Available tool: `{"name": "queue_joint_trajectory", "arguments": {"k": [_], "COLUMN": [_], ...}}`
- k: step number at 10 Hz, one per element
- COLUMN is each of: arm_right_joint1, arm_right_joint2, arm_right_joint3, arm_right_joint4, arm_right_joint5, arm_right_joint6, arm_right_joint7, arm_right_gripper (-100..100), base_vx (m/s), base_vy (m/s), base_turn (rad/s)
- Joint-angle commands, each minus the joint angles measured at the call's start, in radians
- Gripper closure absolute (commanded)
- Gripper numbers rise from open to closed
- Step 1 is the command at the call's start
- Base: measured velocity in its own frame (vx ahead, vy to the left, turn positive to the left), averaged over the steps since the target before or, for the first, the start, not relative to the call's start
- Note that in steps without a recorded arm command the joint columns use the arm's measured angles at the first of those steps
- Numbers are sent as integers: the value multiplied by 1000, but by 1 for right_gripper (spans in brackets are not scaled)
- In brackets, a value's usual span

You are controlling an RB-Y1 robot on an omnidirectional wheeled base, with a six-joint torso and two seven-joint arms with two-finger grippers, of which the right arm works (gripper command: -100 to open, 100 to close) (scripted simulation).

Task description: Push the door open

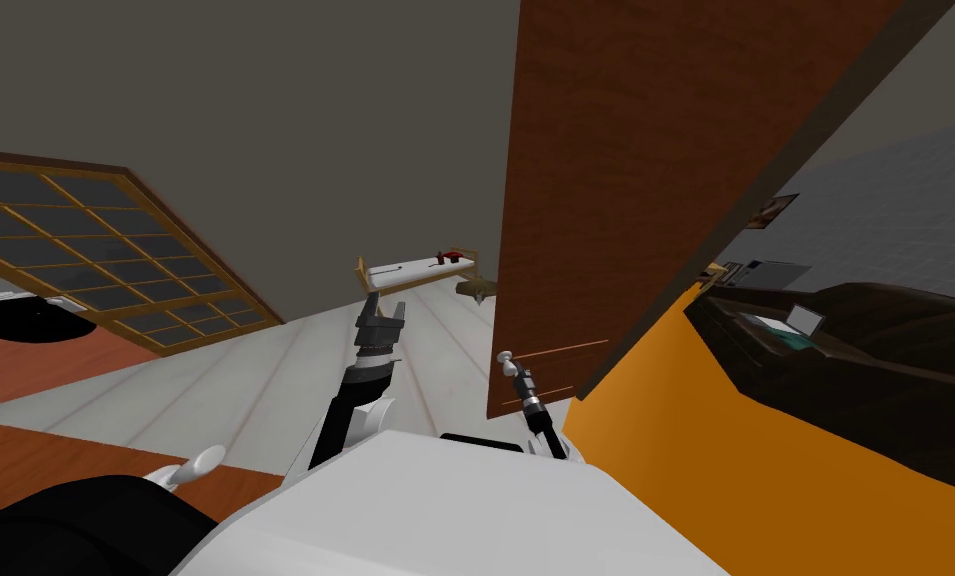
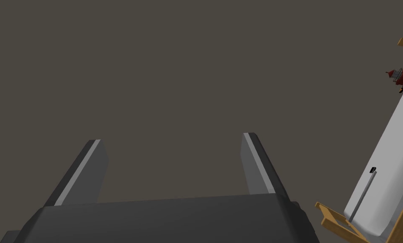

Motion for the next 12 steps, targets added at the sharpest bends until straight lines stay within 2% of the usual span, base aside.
{"name": "queue_joint_trajectory", "arguments": {"k": [1, 2, 4, 7, 8, 9, 10, 12], "arm_right_joint1": [-15, -15, -24, -29, -33, -33, -38, -38], "arm_right_joint2": [9, 9, 15, 19, 22, 22, 25, 25], "arm_right_joint3": [12, 12, 26, 34, 40, 40, 47, 47], "arm_right_joint4": [-5, -5, 3, 7, 12, 12, 16, 16], "arm_right_joint5": [-22, -22, -52, -67, -81, -81, -95, -95], "arm_right_joint6": [-8, -8, -5, -4, -2, -2, -1, -1], "arm_right_joint7": [-50, -65, -133, -190, -225, -231, -271, -272], "arm_right_gripper": [100, 100, 100, 100, 100, 100, 100, 100], "base_vx": [60, 48, 56, 43, 40, 27, 23, 18], "base_vy": [24, 21, 37, 20, 22, 23, 22, 17], "base_turn": [-68, -17, -56, -23, -43, -19, -46, -8]}}
